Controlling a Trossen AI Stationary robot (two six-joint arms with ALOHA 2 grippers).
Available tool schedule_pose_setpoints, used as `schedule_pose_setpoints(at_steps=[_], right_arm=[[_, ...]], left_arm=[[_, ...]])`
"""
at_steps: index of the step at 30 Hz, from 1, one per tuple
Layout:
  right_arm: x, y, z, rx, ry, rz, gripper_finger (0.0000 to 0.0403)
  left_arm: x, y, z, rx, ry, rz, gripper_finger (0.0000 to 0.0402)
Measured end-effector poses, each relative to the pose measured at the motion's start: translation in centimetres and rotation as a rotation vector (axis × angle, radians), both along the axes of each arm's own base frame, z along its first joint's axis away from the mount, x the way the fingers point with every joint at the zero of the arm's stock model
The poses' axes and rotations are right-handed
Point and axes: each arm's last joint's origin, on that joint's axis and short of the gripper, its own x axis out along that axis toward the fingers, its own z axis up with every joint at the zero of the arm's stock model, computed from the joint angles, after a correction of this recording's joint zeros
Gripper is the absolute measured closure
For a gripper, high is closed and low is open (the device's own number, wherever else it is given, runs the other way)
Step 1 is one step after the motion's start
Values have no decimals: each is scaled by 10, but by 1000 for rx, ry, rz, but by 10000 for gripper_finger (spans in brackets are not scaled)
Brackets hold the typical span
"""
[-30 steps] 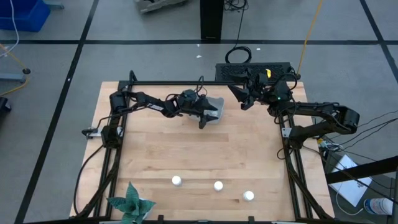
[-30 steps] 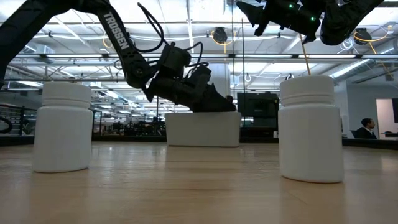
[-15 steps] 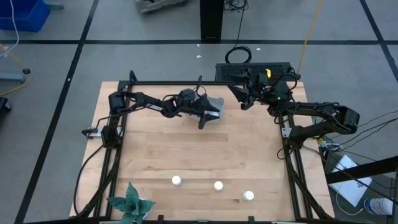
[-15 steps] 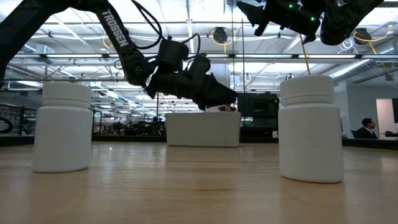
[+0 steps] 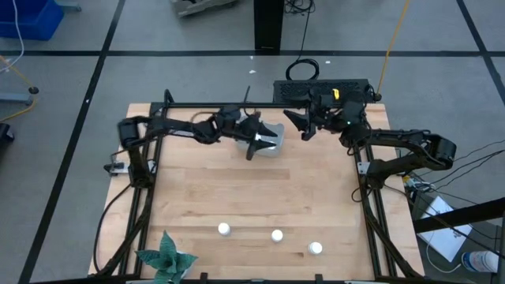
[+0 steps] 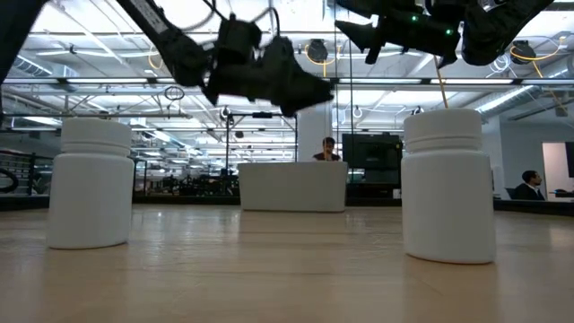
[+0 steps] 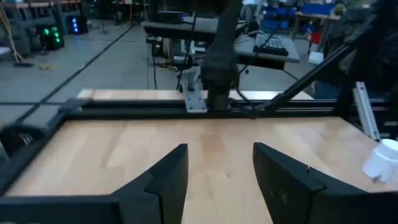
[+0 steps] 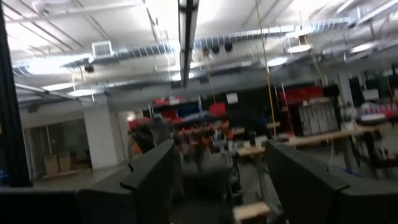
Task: Pick and place pill bottles into a basket
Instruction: Put the white pill bottle into the gray bin
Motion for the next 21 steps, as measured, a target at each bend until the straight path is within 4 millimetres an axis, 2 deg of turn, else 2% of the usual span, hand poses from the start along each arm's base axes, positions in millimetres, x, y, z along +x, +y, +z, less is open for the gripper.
schedule_pose_setpoints(at_steps=[5, 10, 15, 21], right_arm=[[-2, 4, 2, 29, 113, 2, 161], [0, 29, 17, -15, 365, -35, 168], [1, 75, 33, -103, 572, -63, 189], [-12, 131, 31, -89, 690, -53, 210]], left_arm=[[-27, -10, 43, 107, 49, -8, 218], [-59, -19, 76, 205, 131, 69, 218], [-80, -24, 85, 218, 242, 154, 218], [-89, -27, 80, 206, 352, 158, 217]])
